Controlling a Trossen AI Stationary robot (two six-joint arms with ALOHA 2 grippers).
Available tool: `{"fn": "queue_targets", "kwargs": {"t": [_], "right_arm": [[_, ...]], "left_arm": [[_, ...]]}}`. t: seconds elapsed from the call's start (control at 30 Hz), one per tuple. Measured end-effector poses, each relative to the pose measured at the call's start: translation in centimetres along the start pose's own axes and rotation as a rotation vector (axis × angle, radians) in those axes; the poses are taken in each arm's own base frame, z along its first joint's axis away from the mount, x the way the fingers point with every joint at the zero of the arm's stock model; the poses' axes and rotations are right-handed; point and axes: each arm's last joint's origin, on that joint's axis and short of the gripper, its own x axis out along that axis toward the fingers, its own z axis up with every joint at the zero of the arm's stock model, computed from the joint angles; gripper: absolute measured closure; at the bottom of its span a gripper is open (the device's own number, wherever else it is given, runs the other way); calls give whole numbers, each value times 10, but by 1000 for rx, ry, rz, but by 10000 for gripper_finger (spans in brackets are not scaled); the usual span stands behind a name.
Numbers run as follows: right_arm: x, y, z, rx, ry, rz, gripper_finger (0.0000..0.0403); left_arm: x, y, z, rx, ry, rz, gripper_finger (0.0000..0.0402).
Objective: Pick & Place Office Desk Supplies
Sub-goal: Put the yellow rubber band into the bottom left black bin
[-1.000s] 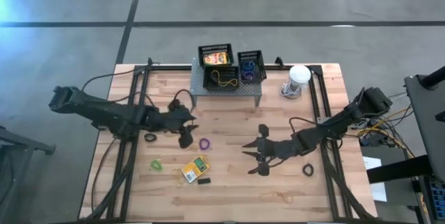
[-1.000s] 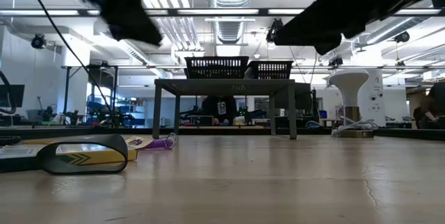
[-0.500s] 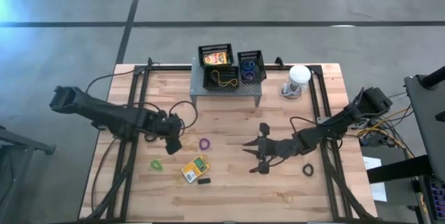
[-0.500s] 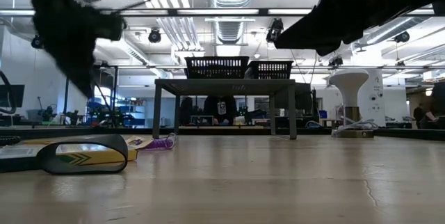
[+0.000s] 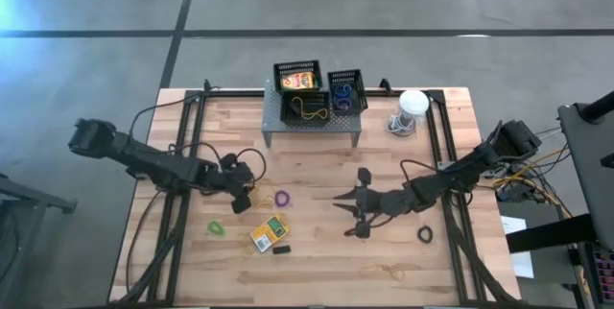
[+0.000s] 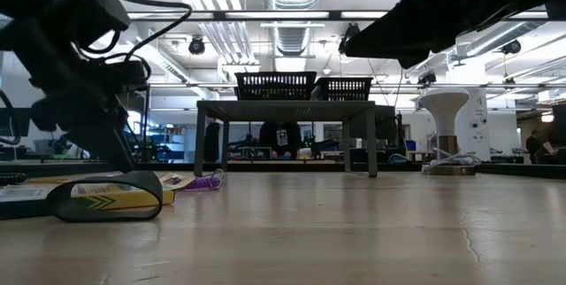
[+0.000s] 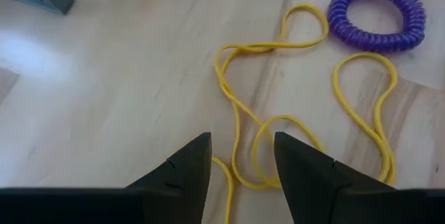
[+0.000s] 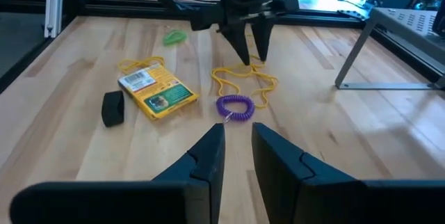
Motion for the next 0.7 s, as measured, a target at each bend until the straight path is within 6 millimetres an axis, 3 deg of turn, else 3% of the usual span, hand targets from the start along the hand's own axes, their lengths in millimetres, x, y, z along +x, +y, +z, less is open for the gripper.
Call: {"fn": "queue_targets", "kwargs": {"t": [0.2, 0.53, 0.7], "right_arm": [[1, -1, 4, 16, -31, -2, 330], [1, -2, 7, 5, -59, -3, 332], [1, -2, 6, 4, -58, -2, 338]], "left_arm": [[5, -1, -6, -15, -24, -67, 254], [14, -2, -10, -15, -13, -58, 358], [10, -8, 5, -22, -37, -79, 394]]}}
